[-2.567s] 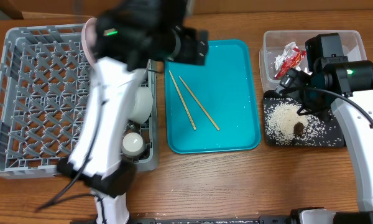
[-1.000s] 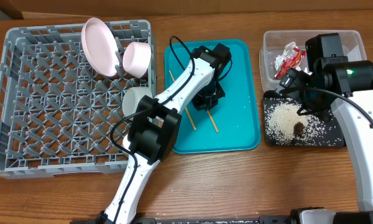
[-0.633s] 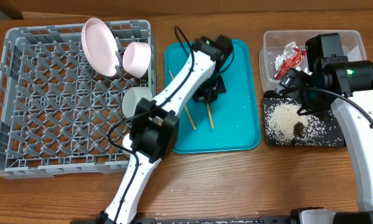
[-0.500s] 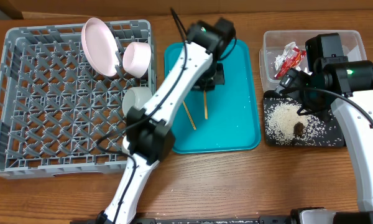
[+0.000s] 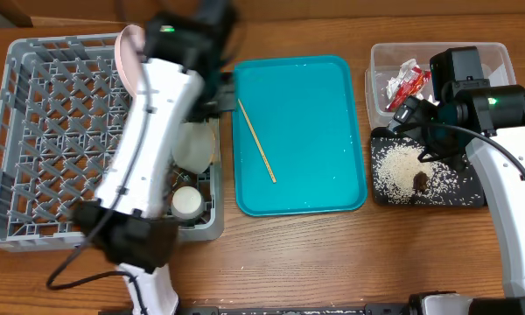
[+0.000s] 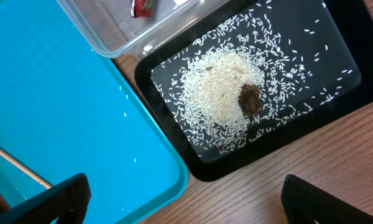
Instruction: Sort waste into correct bins and load items into the dishwasher
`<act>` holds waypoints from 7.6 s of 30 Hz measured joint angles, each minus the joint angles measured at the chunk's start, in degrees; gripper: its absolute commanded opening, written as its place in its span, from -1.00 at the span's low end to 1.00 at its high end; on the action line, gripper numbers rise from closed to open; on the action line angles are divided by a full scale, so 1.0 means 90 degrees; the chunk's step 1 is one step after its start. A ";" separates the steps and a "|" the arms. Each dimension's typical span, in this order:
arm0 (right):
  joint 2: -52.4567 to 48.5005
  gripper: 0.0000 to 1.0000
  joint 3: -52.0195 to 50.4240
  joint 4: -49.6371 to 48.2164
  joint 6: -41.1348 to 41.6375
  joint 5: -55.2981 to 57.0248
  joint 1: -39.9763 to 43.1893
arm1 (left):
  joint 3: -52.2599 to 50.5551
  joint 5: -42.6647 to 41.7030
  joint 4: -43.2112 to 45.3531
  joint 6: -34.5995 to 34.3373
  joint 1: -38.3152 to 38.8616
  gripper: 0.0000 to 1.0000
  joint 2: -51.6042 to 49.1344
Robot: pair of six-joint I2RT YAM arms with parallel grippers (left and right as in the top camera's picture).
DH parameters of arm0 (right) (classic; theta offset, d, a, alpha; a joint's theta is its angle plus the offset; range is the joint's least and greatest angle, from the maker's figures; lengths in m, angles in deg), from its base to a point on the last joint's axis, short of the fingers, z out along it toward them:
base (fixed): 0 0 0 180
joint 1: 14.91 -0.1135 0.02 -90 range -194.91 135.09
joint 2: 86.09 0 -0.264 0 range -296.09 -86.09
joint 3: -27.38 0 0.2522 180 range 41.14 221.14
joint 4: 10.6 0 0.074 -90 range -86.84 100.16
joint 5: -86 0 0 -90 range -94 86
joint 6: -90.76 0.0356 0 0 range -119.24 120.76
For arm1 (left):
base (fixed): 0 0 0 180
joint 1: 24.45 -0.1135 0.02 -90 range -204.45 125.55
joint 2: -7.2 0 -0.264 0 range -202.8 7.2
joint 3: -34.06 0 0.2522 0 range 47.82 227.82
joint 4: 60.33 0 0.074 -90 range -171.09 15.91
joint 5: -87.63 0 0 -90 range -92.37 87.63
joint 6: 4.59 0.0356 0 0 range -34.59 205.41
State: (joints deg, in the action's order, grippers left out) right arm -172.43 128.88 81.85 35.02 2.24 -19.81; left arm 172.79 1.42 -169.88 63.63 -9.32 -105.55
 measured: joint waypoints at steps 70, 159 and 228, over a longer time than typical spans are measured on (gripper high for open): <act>0.0000 1.00 0.0000 0.0002 0.0000 0.0000 0.0000 | -0.3337 0.0328 0.3755 -0.3572 0.2103 -0.11 -0.0636; 0.0000 1.00 0.0000 -0.0002 0.0002 0.0000 0.0000 | -0.5170 0.0933 0.3228 0.1591 -0.1460 -0.14 0.1134; 0.7189 1.00 -0.5139 -0.5085 -0.0763 0.0279 0.0000 | -0.0903 -0.0668 0.0306 0.1236 -0.1120 1.00 0.2067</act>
State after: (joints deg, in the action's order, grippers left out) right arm -107.74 82.63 36.09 28.16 4.76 -19.81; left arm 164.66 -4.59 -167.12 74.75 -19.39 -86.95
